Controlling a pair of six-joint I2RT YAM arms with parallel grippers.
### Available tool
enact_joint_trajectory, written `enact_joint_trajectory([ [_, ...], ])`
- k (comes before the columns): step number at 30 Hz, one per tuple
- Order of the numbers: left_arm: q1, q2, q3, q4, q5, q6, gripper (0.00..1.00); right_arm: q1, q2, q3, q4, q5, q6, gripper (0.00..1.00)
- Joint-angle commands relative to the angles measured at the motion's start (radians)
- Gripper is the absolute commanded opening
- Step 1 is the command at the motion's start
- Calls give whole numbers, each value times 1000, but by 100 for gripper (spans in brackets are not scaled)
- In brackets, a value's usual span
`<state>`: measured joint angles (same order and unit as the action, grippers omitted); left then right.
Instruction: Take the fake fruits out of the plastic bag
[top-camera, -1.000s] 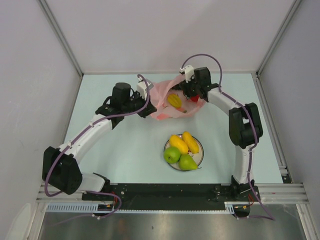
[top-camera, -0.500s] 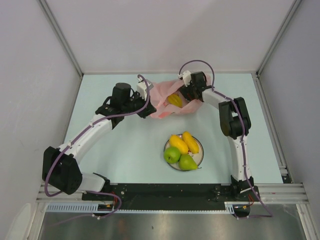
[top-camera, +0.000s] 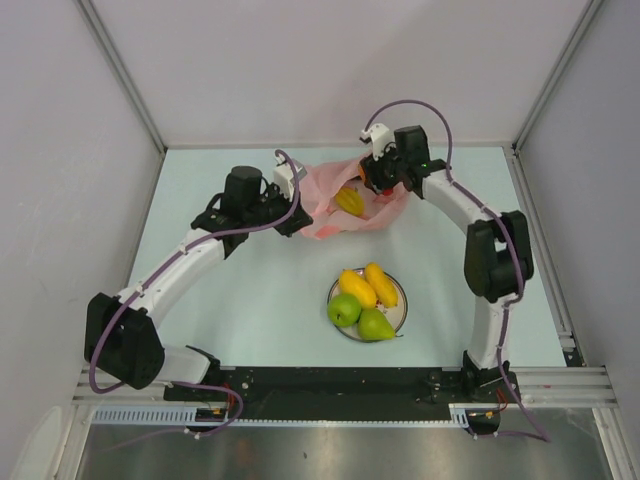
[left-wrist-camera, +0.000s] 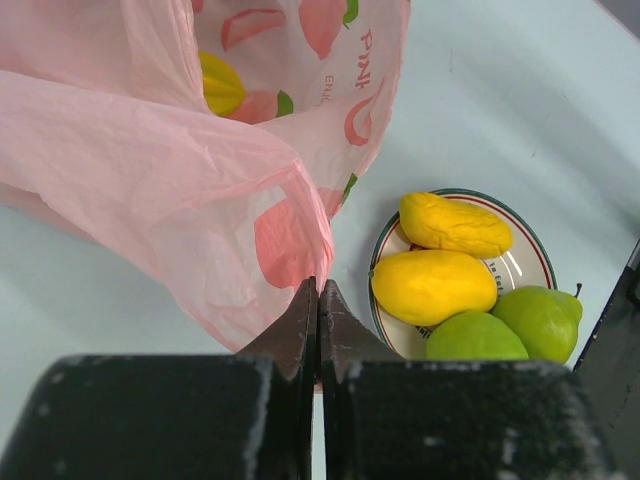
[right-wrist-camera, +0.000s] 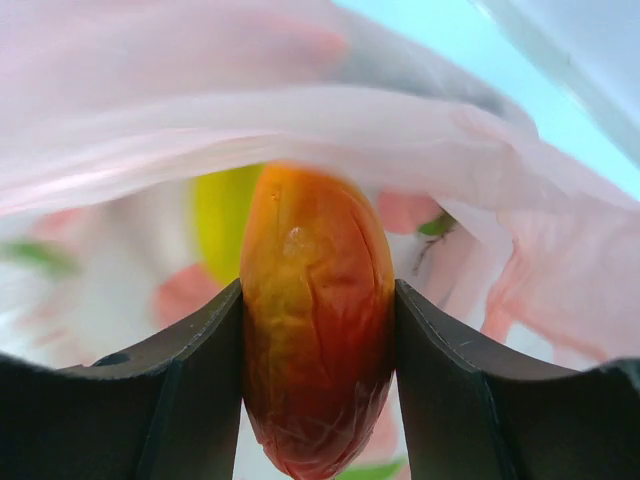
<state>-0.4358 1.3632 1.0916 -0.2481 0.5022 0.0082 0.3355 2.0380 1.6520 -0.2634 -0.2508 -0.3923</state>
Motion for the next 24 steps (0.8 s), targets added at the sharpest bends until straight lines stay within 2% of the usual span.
enact_joint_trajectory([
  [1, -3, -18, -6, 46, 13, -2, 0, 17, -202, -90, -66, -168, 46, 32],
  [5, -4, -22, -7, 52, 13, -2, 0, 16, -326, -194, -106, -212, 76, 29],
  [13, -3, -3, -2, 61, 15, -30, 0, 23, -626, -434, -221, -298, 129, 17],
  [14, -4, -1, -1, 63, 16, -33, 0, 28, -677, -487, -235, -300, 113, 14],
  [15, -6, 5, 2, 64, 19, -39, 0, 27, -702, -506, -253, -300, 118, 3],
  [16, -6, 8, 4, 64, 21, -40, 0, 16, -719, -526, -288, -295, 130, 0],
  [21, -20, 30, 30, 59, 27, -51, 0, -7, -827, -647, -365, -300, 337, 0],
  [24, -32, 39, 34, 61, 25, -48, 0, 11, -892, -702, -375, -335, 334, 0],
])
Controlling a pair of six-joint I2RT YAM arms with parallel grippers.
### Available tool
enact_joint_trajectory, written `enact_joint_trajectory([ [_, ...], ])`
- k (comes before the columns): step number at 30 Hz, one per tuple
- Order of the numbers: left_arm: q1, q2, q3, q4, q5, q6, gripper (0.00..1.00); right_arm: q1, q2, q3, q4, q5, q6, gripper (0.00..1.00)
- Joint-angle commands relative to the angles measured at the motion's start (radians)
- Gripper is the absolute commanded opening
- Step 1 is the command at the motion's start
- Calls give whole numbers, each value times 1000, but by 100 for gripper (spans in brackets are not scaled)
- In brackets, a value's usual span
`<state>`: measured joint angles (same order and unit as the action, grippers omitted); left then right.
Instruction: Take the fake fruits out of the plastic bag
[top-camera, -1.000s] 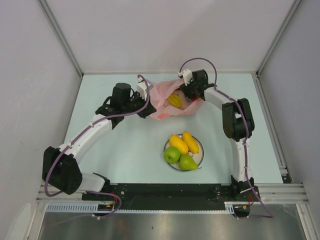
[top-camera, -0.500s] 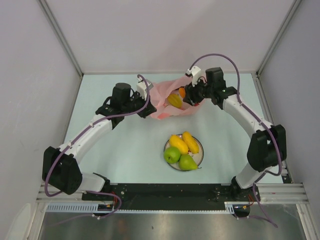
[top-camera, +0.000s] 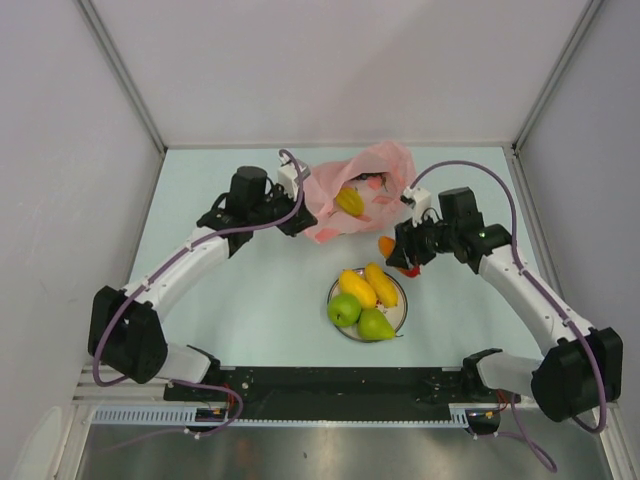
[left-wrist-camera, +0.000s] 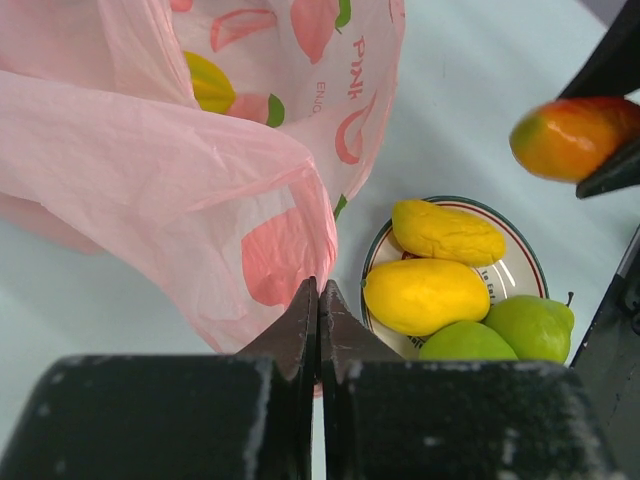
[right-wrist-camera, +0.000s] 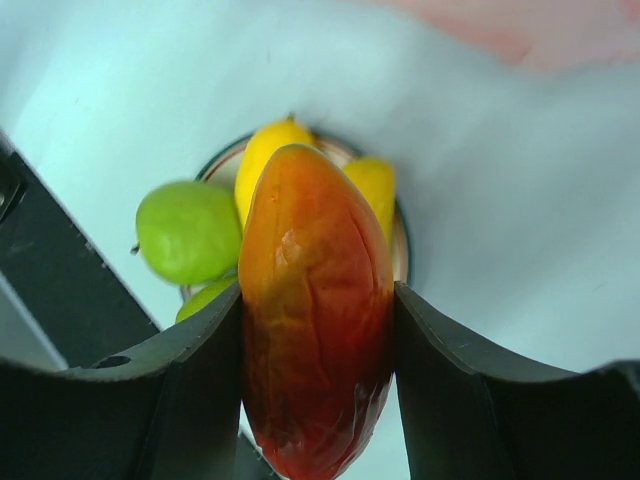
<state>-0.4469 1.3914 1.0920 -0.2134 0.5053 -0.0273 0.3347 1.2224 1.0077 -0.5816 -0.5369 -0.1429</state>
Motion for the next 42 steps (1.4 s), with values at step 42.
enact_joint_trajectory([
  [42, -67, -9, -15, -20, -22, 69, 0, 198, -3, -322, -66, -32, -808, 4],
])
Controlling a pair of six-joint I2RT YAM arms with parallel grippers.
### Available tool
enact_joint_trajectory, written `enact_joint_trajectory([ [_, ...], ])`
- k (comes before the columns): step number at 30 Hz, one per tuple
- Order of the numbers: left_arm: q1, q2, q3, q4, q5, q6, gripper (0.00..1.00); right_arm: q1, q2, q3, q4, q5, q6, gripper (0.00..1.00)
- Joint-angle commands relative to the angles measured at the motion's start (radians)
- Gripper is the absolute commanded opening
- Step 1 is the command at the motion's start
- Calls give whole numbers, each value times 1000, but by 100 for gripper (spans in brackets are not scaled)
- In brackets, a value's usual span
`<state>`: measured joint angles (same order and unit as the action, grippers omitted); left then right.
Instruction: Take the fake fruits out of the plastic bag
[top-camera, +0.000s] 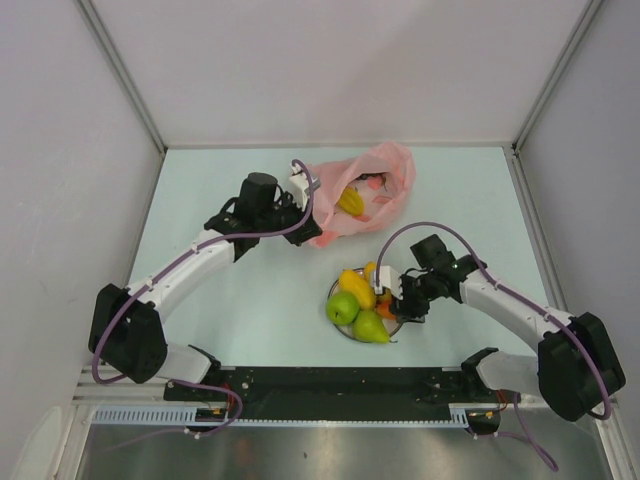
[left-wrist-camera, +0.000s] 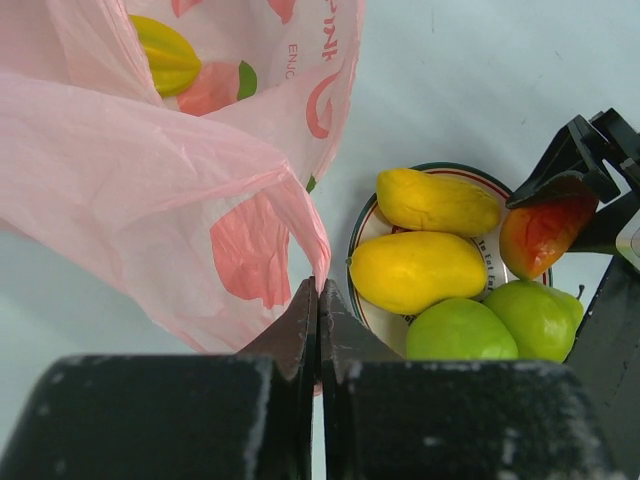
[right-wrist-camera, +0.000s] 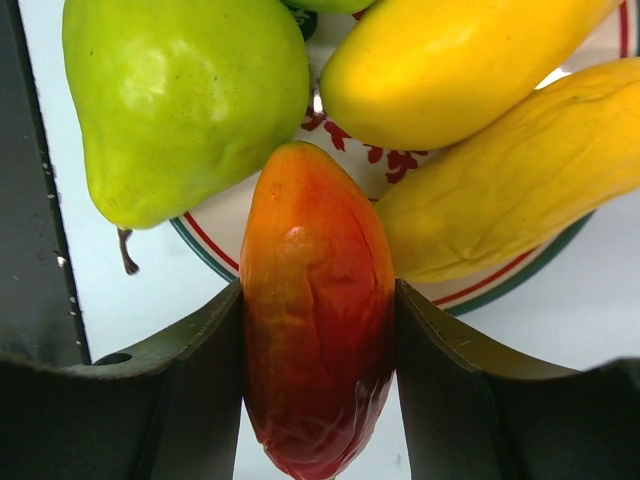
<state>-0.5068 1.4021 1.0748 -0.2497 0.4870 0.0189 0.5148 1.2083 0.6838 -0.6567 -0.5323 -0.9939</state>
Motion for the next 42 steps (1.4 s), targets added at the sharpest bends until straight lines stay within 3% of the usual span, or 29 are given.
enact_joint_trajectory([
  [1, -7, -20, 2, 17, -4, 24, 0, 24, 13, 2, 12, -37, 49, 4],
  [6, -7, -17, 10, 12, -4, 24, 0, 34, 56, 8, 49, -28, 81, 11],
  [9, -6, -11, 11, 12, -4, 23, 0, 36, 85, 13, 45, -12, 77, 20],
  [12, -6, -6, 11, 13, 1, 18, 1, 36, 82, 13, 20, 3, 49, 21],
  [14, -6, -5, 10, 16, 4, 16, 0, 36, 65, 14, -7, 18, -1, 14],
  [22, -6, -3, 8, 24, 9, 10, 0, 33, -59, -27, -11, 37, -238, 12],
  [27, -6, -14, 2, 17, 1, 18, 0, 31, -84, -38, -47, 22, -466, 12],
  [32, -6, -25, -13, 20, -2, 23, 0, 13, -93, -58, -34, -14, -668, 14],
  [42, -6, -45, -29, 18, -14, 35, 0, 21, -96, -84, 17, -75, -853, 21],
])
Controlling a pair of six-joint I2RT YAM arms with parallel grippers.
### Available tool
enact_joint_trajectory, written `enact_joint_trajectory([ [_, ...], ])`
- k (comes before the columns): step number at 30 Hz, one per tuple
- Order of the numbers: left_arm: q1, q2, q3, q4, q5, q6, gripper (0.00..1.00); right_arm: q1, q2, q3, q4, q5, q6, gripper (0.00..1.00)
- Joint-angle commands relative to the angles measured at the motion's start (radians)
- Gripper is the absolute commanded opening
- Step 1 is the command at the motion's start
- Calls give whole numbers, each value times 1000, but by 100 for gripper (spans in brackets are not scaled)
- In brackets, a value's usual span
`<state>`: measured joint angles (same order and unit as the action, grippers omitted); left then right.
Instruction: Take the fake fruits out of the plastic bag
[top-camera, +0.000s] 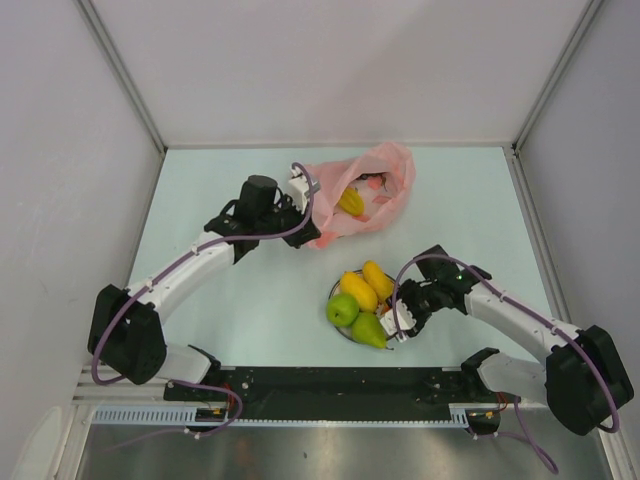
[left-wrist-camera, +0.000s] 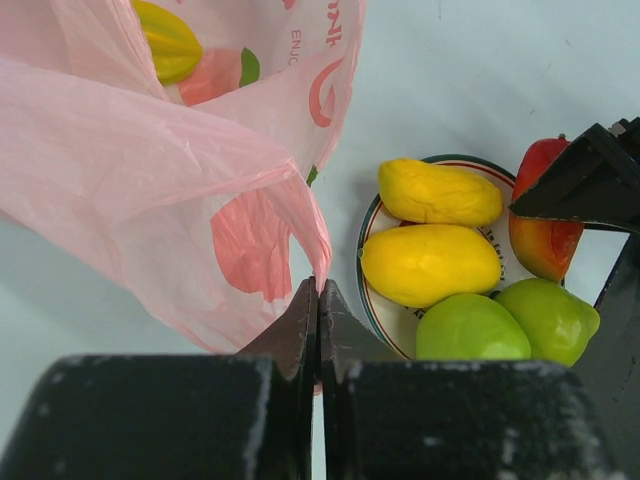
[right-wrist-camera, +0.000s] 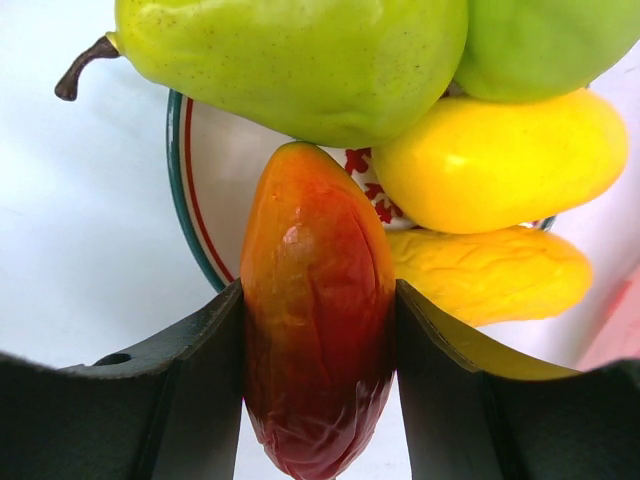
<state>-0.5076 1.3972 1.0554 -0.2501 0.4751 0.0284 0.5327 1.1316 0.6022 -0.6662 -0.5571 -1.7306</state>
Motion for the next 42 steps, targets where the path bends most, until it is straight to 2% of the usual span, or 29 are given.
enact_joint_trajectory([
  [1, -5, -43, -12, 18, -3, 24, 0, 0, -21, -2, 27, -53, -119, 21],
  [3, -5, -43, -15, 21, 0, 24, 0, -2, -32, -2, 16, -69, -132, 27],
  [10, -5, -29, -5, 26, 10, 13, 0, -14, -30, -5, 7, -119, -172, 67],
  [13, -5, -24, 14, 25, 10, -2, 0, -22, -44, -4, -4, -124, -167, 75],
  [16, -5, -26, 53, 15, 17, -22, 0, -37, -85, -4, -38, -130, -155, 79],
  [23, 6, -107, 126, 21, 31, -145, 0, -65, -246, 79, -142, -81, -2, 80],
  [25, 17, -141, 121, 35, 39, -177, 8, -71, -256, 142, -211, -54, 32, 79],
  [28, 32, -184, 88, 69, 49, -192, 11, -73, -260, 172, -312, -30, 31, 79],
  [30, 41, -191, 77, 72, 53, -206, 20, -73, -247, 171, -322, -27, 95, 78],
  [31, 47, -196, 74, 61, 51, -215, 42, -74, -239, 172, -282, -17, 133, 78],
  [33, 47, -205, 78, 42, 2, -226, 68, -73, -210, 176, -206, 6, 253, 77],
  [34, 49, -208, 83, 32, -28, -234, 99, -73, -192, 185, -118, 43, 385, 77],
  [36, 49, -216, 94, -11, -96, -255, 100, -73, -132, 200, -58, 78, 489, 77],
  [37, 49, -218, 115, -35, -189, -263, 100, -73, -112, 217, 4, 117, 610, 77],
  [39, 52, -228, 149, -112, -271, -278, 100, -69, -58, 231, 57, 154, 716, 77],
  [41, 96, -240, 221, -149, -258, -306, 100, -69, -23, 258, 140, 229, 876, 77],
  [42, 130, -241, 257, -182, -224, -396, 100, -66, -6, 277, 160, 253, 920, 77],
])
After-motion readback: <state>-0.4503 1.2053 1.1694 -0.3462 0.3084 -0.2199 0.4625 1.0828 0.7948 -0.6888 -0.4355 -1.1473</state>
